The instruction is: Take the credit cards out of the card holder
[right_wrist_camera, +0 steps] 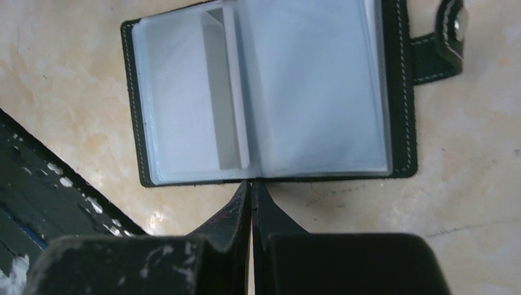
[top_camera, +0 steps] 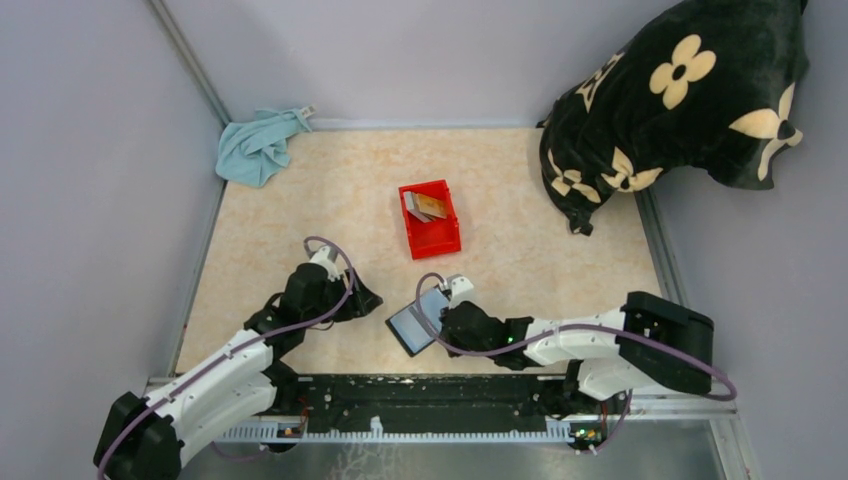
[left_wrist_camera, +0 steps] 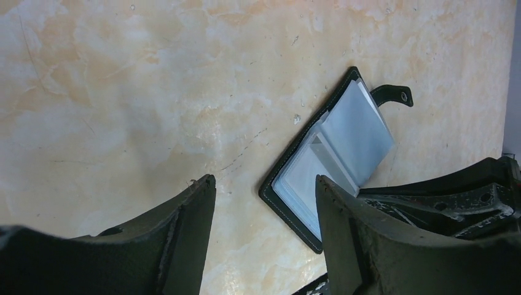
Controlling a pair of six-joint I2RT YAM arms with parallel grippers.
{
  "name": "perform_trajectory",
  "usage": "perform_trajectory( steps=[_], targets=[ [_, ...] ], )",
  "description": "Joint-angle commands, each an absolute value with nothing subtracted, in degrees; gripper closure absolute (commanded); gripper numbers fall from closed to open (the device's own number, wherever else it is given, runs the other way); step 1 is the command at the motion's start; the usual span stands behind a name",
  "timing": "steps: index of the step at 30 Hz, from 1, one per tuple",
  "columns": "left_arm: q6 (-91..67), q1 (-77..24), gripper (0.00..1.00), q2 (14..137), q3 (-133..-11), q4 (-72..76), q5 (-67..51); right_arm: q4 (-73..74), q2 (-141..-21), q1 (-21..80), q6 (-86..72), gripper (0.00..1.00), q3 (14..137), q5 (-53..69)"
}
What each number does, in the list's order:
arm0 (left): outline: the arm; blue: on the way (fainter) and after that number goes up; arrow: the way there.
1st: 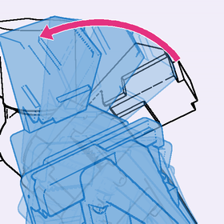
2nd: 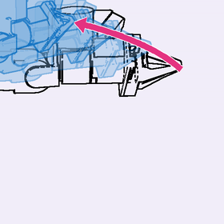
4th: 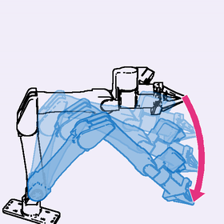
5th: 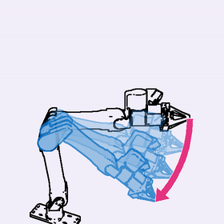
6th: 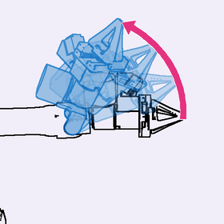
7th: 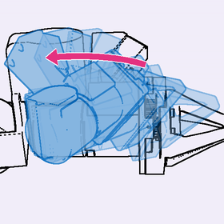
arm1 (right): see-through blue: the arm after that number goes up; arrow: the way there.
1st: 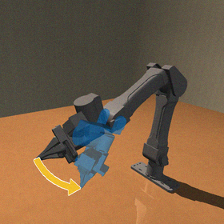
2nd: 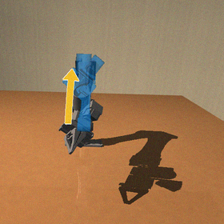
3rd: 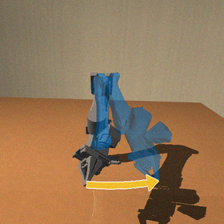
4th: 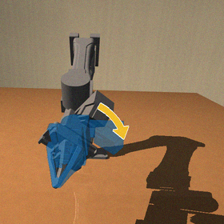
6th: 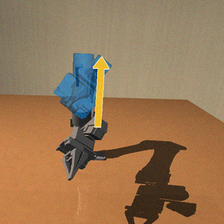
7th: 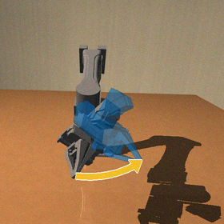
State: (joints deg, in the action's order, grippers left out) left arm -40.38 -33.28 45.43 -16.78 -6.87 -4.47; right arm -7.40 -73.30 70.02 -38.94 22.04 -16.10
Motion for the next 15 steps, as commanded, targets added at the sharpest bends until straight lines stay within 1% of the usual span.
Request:
perform_trajectory(
  steps=[1, 8, 10, 12, 13, 14, 15],
  targets=[
    [-39.10, -33.40, 0.33, 44.67, -17.76, -6.93, -3.65, -9.96, -79.34, 70.68, -38.82, 1.00, 23.86, -15.28],
    [-39.45, -33.45, 0.33, 44.42, -17.06, -7.21, -3.78, -13.52, -82.87, 71.71, -36.93, 1.00, 28.35, -11.74],
    [-39.74, -33.40, 0.35, 44.02, -16.72, -7.15, -3.69, -14.31, -82.88, 71.82, -36.22, 1.00, 28.90, -11.19],
    [-39.94, -33.40, 0.40, 43.78, -16.46, -7.07, -3.82, -14.23, -81.47, 71.82, -35.67, 1.00, 29.07, -11.83],
    [-40.05, -33.40, 0.45, 43.67, -16.41, -6.99, -4.05, -13.74, -79.74, 71.83, -35.19, 1.00, 29.09, -12.40],
    [-40.48, -33.40, 0.53, 43.68, -16.21, -6.78, -4.31, -13.08, -78.28, 71.88, -34.72, 1.00, 29.14, -13.27],
    [-41.06, -33.40, 0.64, 43.67, -15.99, -6.28, -4.98, -12.02, -76.66, 71.82, -34.20, 1.00, 29.30, -14.32]
  ],
)
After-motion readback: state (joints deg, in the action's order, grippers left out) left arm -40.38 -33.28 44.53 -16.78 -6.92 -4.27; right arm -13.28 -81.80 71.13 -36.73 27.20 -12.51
